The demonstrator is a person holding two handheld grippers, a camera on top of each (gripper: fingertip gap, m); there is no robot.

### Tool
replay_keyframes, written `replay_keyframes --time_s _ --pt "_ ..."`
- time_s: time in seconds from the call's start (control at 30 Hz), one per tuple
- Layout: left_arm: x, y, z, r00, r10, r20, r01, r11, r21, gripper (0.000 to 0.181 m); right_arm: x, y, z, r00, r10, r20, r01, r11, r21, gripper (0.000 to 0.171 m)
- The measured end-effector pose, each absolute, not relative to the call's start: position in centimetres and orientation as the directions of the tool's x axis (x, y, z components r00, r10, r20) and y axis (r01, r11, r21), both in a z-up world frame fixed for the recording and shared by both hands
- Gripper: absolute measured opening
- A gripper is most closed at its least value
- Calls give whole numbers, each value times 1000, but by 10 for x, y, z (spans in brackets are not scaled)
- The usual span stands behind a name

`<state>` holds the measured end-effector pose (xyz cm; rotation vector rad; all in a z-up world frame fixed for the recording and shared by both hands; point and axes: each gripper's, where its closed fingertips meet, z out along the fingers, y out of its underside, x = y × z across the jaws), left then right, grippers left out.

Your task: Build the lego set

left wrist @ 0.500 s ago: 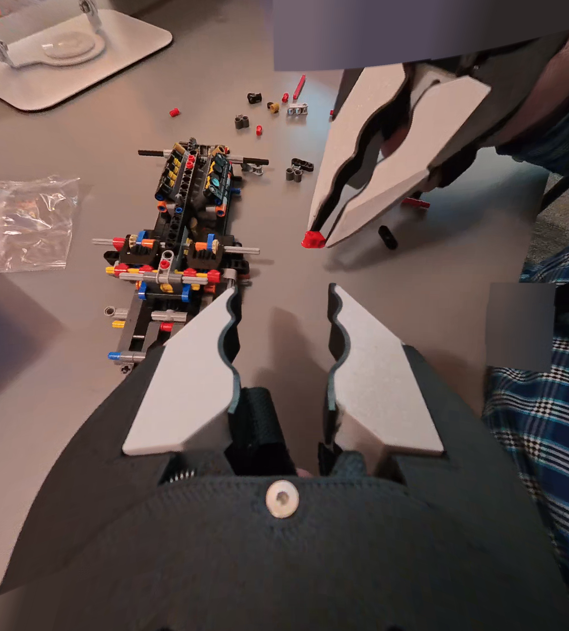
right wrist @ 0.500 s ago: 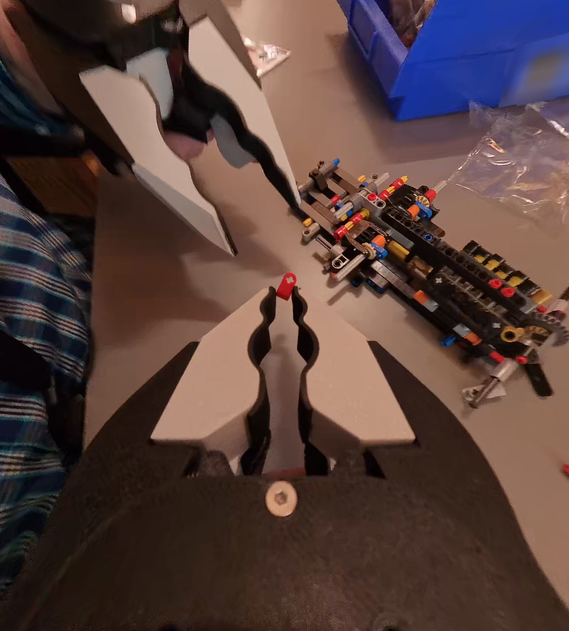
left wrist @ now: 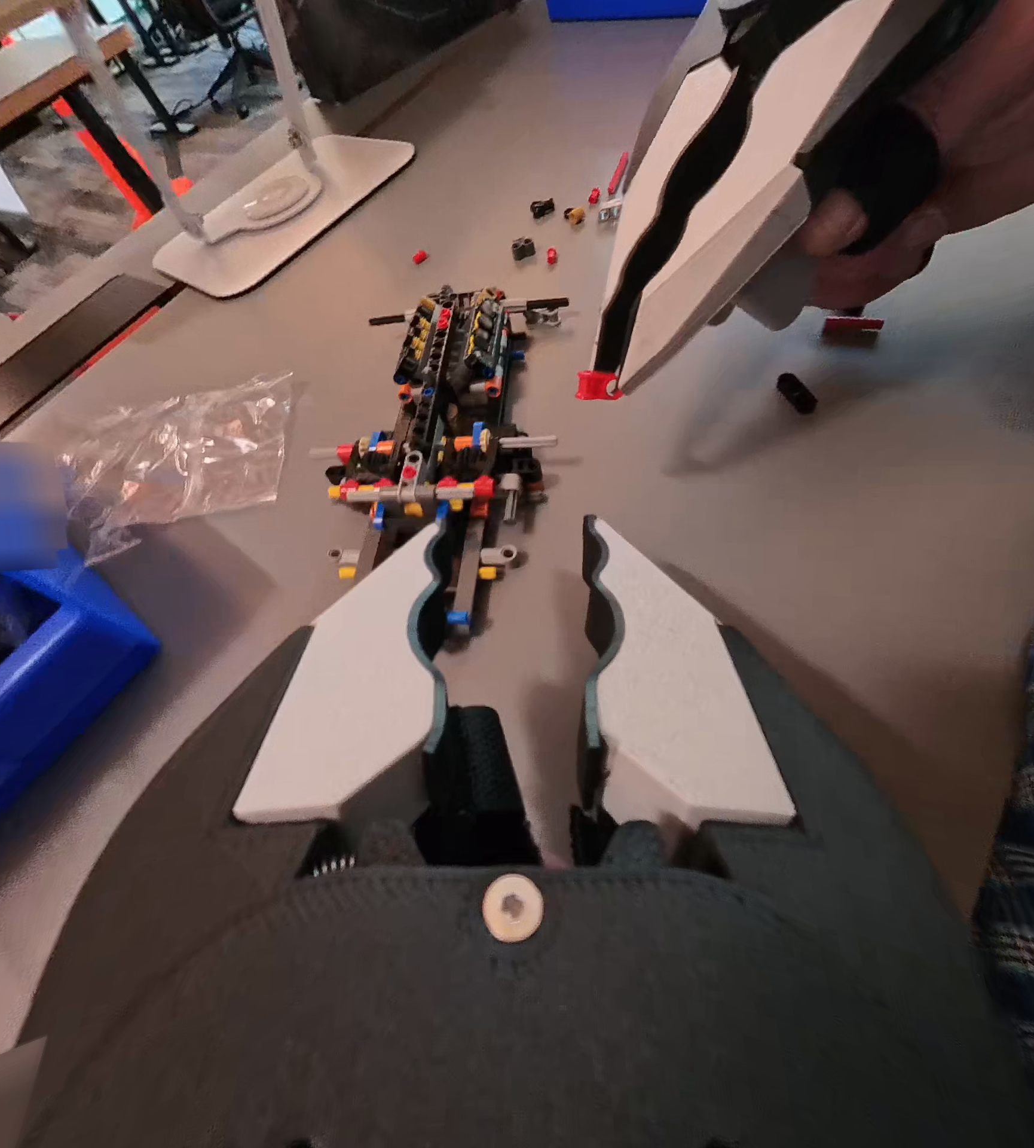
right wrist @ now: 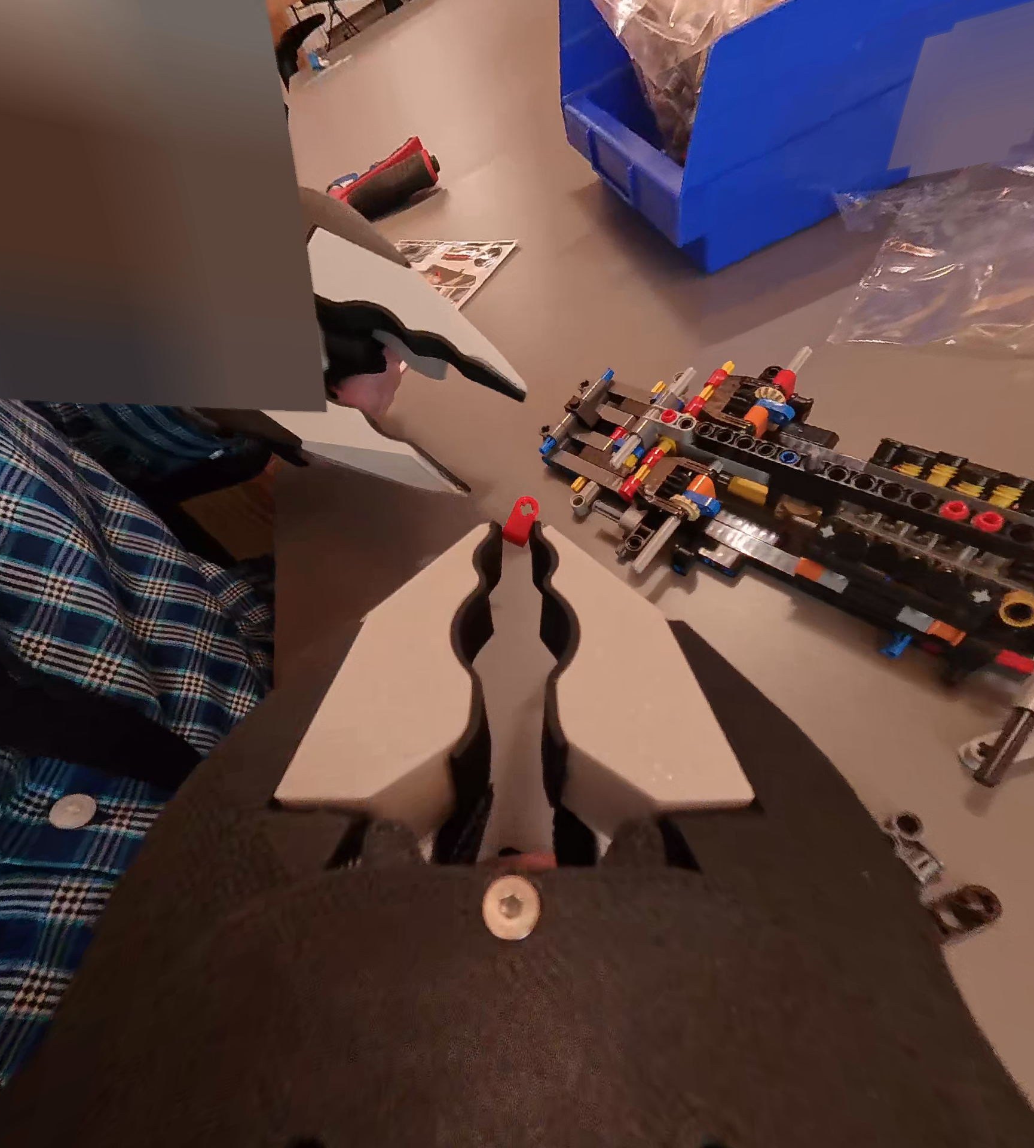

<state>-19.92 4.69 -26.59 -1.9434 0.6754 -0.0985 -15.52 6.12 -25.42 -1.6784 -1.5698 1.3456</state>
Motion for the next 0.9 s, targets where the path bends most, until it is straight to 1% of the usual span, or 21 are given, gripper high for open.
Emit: replay_keyframes --time_s 0.17,0.3,0.47,0.57,0.73,0.9 --pt "-210 37 -267 853 -477 -211 -389 -311 -867 40 -169 56 -251 -154 914 -375 488 -260 -833 6" --pt "-215 36 -263 866 -469 -174 -337 -290 -896 37 -182 52 -248 -152 892 -426 492 -306 -815 6" --pt "-216 35 -260 861 -477 -176 -334 -270 -903 34 -195 49 -246 -130 873 -469 489 -355 -797 6" --pt "-217 36 -255 855 -465 -229 -367 -231 -901 33 -199 46 -243 -130 871 -474 489 -359 -795 6" --pt "-206 37 -246 812 -453 -368 -473 -142 -870 33 -200 38 -237 -142 843 -519 486 -398 -778 6" --pt "-192 35 -242 779 -460 -427 -519 -91 -850 33 -193 31 -234 -141 798 -585 475 -464 -748 6"
